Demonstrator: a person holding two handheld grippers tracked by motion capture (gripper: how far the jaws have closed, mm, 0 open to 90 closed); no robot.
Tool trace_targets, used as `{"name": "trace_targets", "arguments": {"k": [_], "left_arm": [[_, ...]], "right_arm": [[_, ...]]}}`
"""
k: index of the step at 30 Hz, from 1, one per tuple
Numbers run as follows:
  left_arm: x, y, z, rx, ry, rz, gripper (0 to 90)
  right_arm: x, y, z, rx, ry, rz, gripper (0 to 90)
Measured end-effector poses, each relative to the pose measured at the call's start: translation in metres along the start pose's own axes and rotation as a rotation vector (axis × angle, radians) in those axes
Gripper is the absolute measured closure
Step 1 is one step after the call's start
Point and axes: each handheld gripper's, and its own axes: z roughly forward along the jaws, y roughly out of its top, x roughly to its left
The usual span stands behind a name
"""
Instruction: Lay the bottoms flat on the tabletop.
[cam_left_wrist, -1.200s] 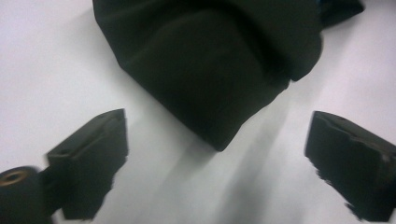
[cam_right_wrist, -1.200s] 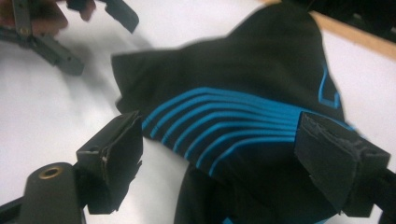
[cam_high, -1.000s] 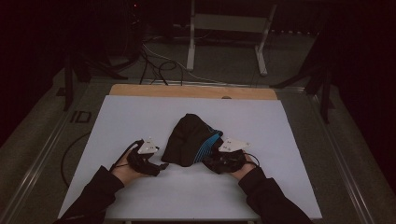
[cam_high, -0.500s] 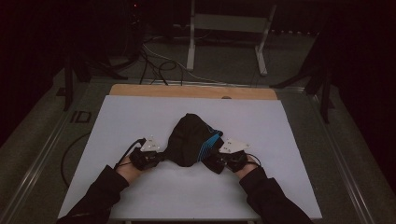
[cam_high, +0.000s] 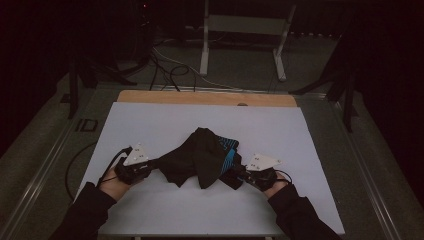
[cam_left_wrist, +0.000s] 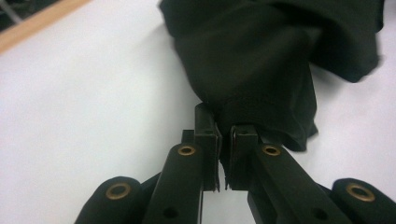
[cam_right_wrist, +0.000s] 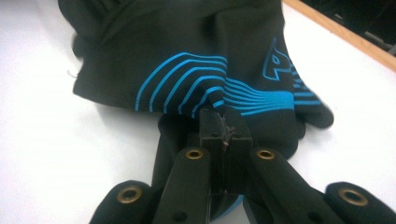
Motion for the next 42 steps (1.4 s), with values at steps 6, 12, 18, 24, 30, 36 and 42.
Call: {"name": "trace_targets", "arguments": {"k": [6, 12, 18, 24, 30, 36, 42], "left_arm": [[-0.006, -0.011, -0.022, 0.013, -0.001, 0.007, 86.6], [-0.027, -0.014, -0.027, 0.036, -0.071, 0.048, 86.6], [-0.045, -0.017, -0.026, 0.062, -0.213, 0.043, 86.1], [-0.053, -0.015, -0.025, 0.074, -0.268, 0.035, 85.5], [-0.054, -0.013, -0.027, 0.063, -0.298, 0.026, 74.4], [-0.044, -0.007, -0.034, 0.038, -0.32, 0.001, 51.1], [-0.025, 0.009, -0.033, -0.001, -0.318, -0.023, 44.5]], "right_arm": [[0.0, -0.016, -0.018, 0.029, -0.008, -0.002, 90.0], [0.003, -0.028, -0.033, 0.047, -0.003, -0.004, 90.0], [0.008, -0.038, -0.044, 0.073, 0.013, 0.006, 90.0], [0.011, -0.045, -0.049, 0.074, 0.032, 0.024, 90.0], [0.014, -0.047, -0.052, 0.065, 0.06, 0.039, 89.3], [0.008, -0.036, -0.06, 0.01, 0.062, 0.065, 76.2], [-0.005, -0.016, -0.069, -0.088, 0.015, 0.097, 54.0]]}}
